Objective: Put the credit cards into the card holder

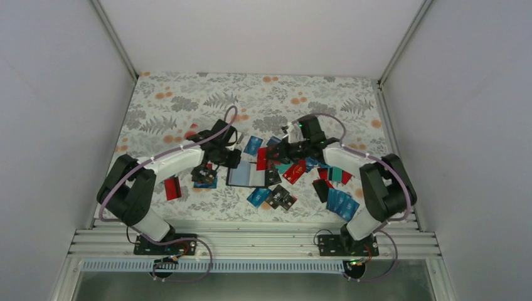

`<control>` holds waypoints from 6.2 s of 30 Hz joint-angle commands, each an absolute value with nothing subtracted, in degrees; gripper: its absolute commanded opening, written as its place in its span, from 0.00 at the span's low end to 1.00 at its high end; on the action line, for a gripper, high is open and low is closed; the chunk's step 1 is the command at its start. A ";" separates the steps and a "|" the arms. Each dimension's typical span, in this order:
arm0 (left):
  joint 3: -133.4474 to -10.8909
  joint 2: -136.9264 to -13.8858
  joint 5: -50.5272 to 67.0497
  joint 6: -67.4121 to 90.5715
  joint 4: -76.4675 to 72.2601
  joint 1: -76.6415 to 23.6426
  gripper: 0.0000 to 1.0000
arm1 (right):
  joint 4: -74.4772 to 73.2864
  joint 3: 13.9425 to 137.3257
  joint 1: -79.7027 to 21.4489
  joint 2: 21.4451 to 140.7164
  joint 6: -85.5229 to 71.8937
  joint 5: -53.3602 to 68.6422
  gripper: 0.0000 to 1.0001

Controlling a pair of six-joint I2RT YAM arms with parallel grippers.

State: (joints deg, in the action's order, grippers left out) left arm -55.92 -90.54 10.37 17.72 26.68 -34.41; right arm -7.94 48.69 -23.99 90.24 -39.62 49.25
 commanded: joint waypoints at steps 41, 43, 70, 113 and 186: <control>-44.39 -95.12 13.43 21.78 20.98 -29.14 0.02 | 2.88 51.62 -34.23 108.12 -46.30 46.99 0.04; -44.26 -95.18 13.57 21.81 20.80 -29.07 0.02 | 3.32 51.44 -34.19 108.27 -46.53 47.11 0.04; -41.22 -94.60 16.43 24.63 19.90 -29.09 0.02 | 16.24 46.24 -37.48 108.46 -56.94 40.72 0.04; -34.70 -88.57 17.29 30.73 17.51 -29.36 0.02 | -6.43 55.87 -41.61 103.34 -50.43 29.93 0.39; -32.58 -82.25 32.47 38.11 -0.81 -28.93 0.60 | -32.39 60.06 -45.17 99.73 -35.33 3.82 0.04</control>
